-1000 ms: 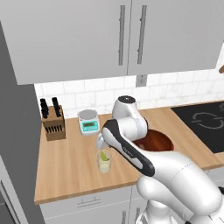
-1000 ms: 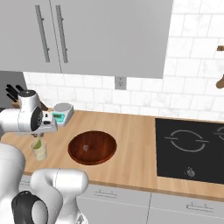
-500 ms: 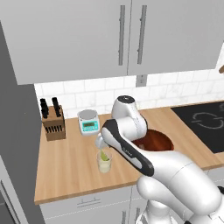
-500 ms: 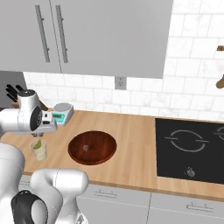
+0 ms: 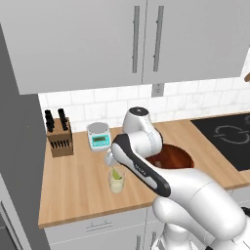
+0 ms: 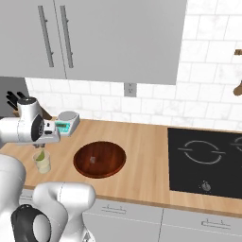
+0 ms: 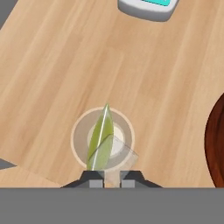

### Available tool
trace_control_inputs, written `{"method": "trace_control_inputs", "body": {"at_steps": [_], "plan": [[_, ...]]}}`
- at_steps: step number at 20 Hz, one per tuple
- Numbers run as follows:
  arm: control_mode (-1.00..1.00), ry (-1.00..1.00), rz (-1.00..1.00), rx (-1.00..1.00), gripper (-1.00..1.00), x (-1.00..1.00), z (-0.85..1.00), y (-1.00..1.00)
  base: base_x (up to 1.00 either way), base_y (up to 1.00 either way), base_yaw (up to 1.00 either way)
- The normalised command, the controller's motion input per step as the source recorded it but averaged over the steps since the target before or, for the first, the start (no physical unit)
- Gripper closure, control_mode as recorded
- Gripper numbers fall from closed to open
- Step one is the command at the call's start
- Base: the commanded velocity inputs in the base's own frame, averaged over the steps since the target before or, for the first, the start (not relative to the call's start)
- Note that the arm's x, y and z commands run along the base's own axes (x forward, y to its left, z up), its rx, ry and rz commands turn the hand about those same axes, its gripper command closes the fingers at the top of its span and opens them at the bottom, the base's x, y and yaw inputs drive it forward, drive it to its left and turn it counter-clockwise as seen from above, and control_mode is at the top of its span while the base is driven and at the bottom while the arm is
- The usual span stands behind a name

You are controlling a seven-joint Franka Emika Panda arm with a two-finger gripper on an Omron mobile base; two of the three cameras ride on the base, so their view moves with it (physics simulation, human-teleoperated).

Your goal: Grab a lemon wedge from the fridge and one ice cube from the ice bowl, and put them in the glass of lemonade.

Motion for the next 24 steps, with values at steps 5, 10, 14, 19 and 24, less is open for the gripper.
{"method": "trace_control_inputs", "body": {"at_steps": [5,10,14,19,24], "plan": [[-1.0,0.0,0.0,0.0,-1.0,0.0,0.0,0.0,0.0,0.0,0.0],[-1.0,0.0,0.0,0.0,-1.0,0.0,0.0,0.0,0.0,0.0,0.0],[-1.0,0.01,0.0,0.0,-1.0,0.0,0.0,0.0,0.0,0.0,0.0],[-1.0,-0.02,0.0,0.0,-1.0,-0.06,0.01,0.0,0.0,0.0,0.0],[-1.0,-0.16,0.0,0.05,-1.0,-0.32,0.12,-0.11,0.0,0.0,0.0]]}}
